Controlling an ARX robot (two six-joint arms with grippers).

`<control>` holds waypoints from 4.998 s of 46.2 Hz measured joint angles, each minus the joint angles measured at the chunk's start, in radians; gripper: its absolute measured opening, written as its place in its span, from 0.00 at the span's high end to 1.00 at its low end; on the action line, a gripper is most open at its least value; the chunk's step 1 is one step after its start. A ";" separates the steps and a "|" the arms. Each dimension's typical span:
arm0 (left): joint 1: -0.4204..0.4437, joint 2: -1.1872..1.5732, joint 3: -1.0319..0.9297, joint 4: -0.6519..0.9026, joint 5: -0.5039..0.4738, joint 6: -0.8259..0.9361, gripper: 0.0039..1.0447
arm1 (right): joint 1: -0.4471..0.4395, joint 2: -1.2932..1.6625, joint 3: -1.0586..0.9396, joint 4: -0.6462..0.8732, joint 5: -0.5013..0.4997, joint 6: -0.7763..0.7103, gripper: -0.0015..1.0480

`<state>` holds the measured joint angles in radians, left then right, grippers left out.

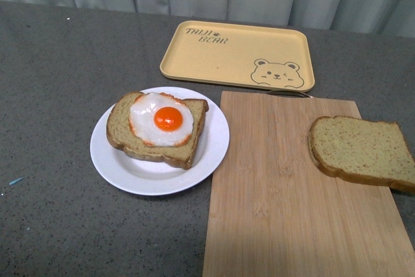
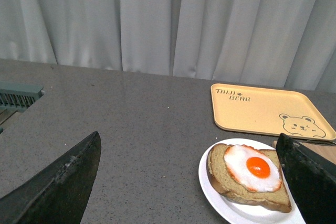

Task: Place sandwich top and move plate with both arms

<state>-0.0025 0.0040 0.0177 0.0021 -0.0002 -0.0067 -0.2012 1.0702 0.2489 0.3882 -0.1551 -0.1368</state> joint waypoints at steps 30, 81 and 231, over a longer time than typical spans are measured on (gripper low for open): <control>0.000 0.000 0.000 0.000 0.000 0.000 0.06 | -0.101 0.839 0.469 -0.230 -0.469 0.193 0.09; 0.000 0.000 0.000 0.000 0.000 0.000 0.06 | -0.092 0.890 0.563 -0.328 -0.573 0.264 0.98; 0.001 -0.003 0.000 -0.002 0.001 0.000 0.06 | 0.203 -0.317 -0.234 0.336 0.158 0.140 0.99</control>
<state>-0.0017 0.0010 0.0177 0.0002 0.0006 -0.0067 0.0021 0.7536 0.0147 0.7242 0.0025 0.0036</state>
